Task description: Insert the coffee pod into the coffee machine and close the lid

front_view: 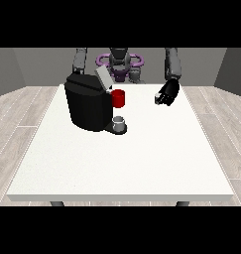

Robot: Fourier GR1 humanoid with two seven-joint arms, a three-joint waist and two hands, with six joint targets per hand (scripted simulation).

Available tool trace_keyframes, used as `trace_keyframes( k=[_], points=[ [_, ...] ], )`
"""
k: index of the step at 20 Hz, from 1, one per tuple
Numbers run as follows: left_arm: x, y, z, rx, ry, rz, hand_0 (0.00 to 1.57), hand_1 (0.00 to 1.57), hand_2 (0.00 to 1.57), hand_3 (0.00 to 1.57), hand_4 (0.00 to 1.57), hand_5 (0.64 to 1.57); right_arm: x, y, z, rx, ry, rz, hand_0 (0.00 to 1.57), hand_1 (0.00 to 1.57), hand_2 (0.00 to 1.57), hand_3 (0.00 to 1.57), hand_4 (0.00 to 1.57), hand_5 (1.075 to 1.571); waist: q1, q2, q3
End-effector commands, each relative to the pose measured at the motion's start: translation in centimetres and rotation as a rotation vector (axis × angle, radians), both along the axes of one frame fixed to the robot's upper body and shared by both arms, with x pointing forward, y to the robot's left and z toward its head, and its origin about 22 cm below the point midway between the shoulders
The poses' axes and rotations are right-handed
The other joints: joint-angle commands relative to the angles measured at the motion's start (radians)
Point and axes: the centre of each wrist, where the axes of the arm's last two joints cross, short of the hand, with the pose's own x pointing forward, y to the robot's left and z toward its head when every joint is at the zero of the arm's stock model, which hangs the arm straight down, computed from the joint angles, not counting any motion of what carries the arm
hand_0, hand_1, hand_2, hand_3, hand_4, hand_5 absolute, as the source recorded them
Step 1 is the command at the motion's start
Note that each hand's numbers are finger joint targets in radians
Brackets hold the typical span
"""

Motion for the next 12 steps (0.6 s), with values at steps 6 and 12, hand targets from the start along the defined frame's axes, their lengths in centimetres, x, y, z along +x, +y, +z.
trace_keyframes(
  k=[6, 12],
  points=[
    [3.0, -4.6, 4.4, -0.051, 0.089, -0.094, 1.38, 1.38, 1.38, 1.33, 0.49, 1.571, -0.4, -0.8, -2.6, -0.014, 0.087, -0.026, 0.00, 0.00, 0.00, 0.00, 0.00, 1.571, 0.035, -0.103, 0.0006],
    [4.9, -4.2, 8.7, -0.081, 0.069, -0.085, 1.40, 1.40, 1.40, 1.34, 0.60, 1.571, -0.9, -0.2, -1.8, 0.003, 0.037, 0.021, 0.00, 0.00, 0.00, 0.00, 0.00, 1.571, -0.033, -0.114, 0.0003]
  ],
)
